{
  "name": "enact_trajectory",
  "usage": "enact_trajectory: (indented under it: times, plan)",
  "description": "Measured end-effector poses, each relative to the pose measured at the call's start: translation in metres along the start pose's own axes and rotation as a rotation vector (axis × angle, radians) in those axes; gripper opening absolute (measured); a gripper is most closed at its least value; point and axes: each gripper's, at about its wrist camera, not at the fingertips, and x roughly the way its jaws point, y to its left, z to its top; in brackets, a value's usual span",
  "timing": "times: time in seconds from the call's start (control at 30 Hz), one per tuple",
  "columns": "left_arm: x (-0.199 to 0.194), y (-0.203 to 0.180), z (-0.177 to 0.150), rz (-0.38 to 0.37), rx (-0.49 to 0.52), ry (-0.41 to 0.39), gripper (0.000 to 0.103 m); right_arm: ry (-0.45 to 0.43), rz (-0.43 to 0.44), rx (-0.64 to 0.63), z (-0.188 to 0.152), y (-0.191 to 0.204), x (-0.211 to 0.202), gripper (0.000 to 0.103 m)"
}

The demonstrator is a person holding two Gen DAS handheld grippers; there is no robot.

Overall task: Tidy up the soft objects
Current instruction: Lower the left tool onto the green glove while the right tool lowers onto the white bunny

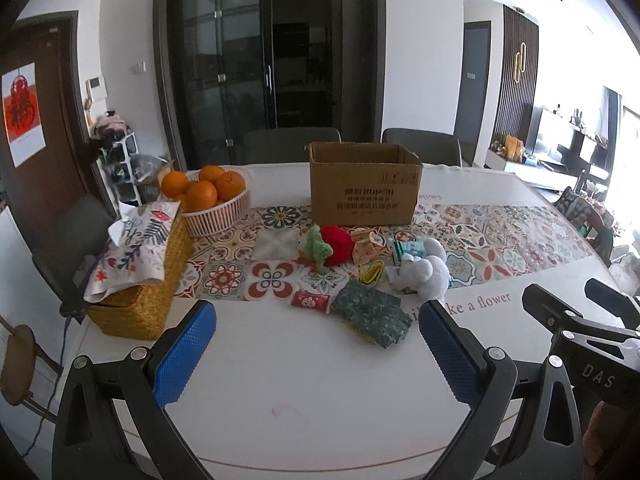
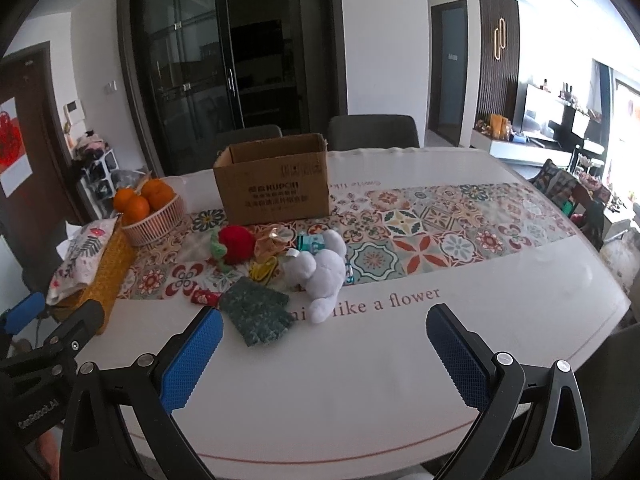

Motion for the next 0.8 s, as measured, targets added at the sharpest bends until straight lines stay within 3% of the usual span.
enact_trajectory:
  times: [0.17, 0.47, 0.67, 0.8]
  plan:
    - [0.02, 0.003, 0.009, -0.003, -0.005, 0.018, 0.103, 0.027, 0.014, 0.012, 0.015, 0.003, 0.024, 0.103]
    - [0.067, -0.002, 0.012, -0.053, -0.056, 0.135, 0.103, 0.063, 0.029, 0.016, 0.027, 0.003, 0.061, 0.103]
    - [0.101, -0.019, 0.011, -0.015, -0.108, 0.203, 0.103, 0.13, 0.063, -0.016, 0.034, -0.008, 0.101, 0.103]
    - [0.127, -0.032, 0.012, 0.006, -0.201, 0.264, 0.102, 0.198, 0.134, -0.035, 0.046, -0.02, 0.139, 0.103]
